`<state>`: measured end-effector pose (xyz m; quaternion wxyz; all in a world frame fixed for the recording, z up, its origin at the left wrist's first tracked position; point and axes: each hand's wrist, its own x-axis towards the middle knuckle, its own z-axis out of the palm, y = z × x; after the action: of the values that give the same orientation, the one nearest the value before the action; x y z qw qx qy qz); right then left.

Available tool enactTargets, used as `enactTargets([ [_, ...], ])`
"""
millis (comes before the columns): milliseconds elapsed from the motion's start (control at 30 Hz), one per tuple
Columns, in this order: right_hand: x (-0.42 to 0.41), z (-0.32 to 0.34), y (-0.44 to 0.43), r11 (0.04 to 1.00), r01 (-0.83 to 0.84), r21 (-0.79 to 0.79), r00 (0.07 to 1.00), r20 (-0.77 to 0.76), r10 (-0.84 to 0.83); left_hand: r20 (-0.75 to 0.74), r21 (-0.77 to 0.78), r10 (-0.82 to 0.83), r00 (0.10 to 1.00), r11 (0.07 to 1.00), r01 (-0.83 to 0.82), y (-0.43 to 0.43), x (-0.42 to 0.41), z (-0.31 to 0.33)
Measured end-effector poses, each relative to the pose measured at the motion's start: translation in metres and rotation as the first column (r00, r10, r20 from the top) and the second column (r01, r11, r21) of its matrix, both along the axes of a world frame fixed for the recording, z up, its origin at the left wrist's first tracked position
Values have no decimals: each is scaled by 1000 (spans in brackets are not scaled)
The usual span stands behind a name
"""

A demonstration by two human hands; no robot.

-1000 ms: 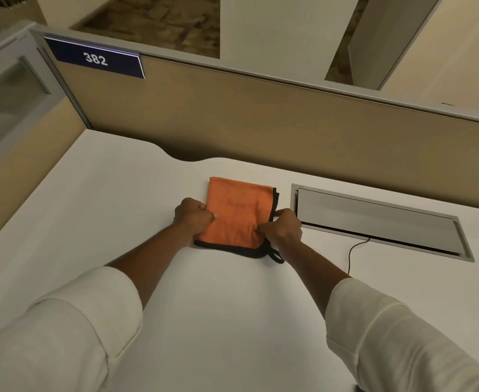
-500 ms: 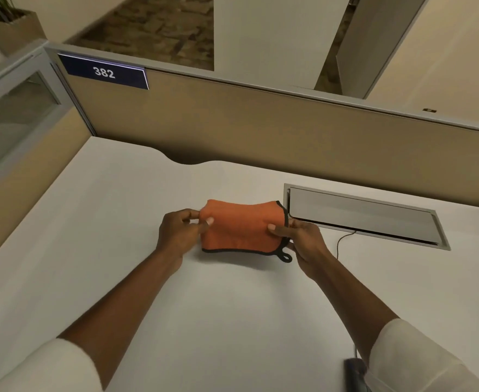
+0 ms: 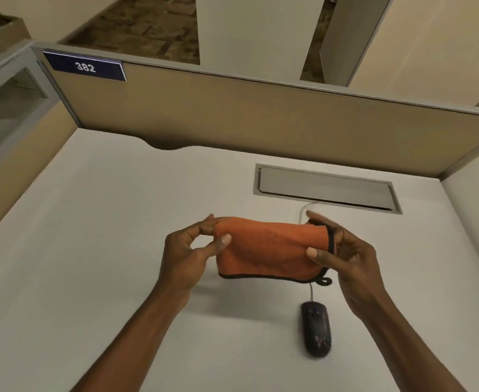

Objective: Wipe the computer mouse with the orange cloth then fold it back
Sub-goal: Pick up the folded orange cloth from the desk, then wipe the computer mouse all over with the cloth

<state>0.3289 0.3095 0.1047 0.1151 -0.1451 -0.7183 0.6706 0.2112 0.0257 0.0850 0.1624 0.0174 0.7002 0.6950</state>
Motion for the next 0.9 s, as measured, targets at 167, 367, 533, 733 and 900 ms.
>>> enactTargets([
  [167,76,1,27,982,190,3,981,39,-190,81,-43,23,996,999,-19,41,70,4],
  [367,151,-20,61,985,165,-60,985,60,-161,143,-83,-56,988,994,69,83,152,1],
  [533,188,-43,62,949,243,-202,970,60,-236,151,-108,-48,987,992,65,111,217,-2],
  [733,208,-64,42,820,493,-290,870,138,-474,198,-168,97,975,984,-64,134,276,-19],
  [900,212,-72,25,876,461,-142,887,118,-447,253,-238,225,941,957,-165,146,305,-32],
])
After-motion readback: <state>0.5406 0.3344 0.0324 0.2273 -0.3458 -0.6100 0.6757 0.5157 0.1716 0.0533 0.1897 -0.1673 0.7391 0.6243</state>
